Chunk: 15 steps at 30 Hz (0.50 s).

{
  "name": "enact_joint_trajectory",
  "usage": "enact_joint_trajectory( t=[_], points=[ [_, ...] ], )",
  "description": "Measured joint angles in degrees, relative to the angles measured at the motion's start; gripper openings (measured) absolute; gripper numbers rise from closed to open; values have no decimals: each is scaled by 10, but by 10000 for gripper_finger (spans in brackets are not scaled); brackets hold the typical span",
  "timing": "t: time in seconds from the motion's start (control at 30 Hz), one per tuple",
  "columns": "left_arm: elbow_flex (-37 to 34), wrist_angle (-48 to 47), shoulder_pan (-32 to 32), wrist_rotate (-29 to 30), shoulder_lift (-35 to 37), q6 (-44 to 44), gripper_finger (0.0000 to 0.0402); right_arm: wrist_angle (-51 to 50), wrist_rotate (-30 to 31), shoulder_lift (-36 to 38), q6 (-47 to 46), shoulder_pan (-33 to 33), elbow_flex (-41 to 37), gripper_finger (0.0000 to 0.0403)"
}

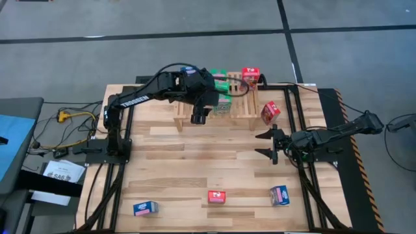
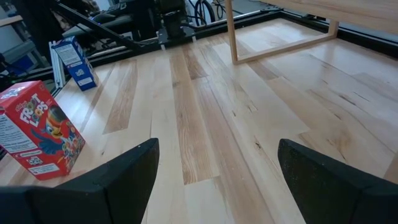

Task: Stack cereal on shelf
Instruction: Put the bottom red cereal box on the shelf aligned with the other red cereal box

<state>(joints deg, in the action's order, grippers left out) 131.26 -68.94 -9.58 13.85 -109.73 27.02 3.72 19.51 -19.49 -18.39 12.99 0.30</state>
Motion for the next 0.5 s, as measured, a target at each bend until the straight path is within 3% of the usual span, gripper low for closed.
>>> enact_joint_trajectory(
  t=[0.3,0.5],
  points=[
    [0,-127,46,-24,9,-107,232,0,0,0,0,0,0,354],
    [-19,-143,106,-22,9,-164,232,0,0,0,0,0,0,354]
  ],
)
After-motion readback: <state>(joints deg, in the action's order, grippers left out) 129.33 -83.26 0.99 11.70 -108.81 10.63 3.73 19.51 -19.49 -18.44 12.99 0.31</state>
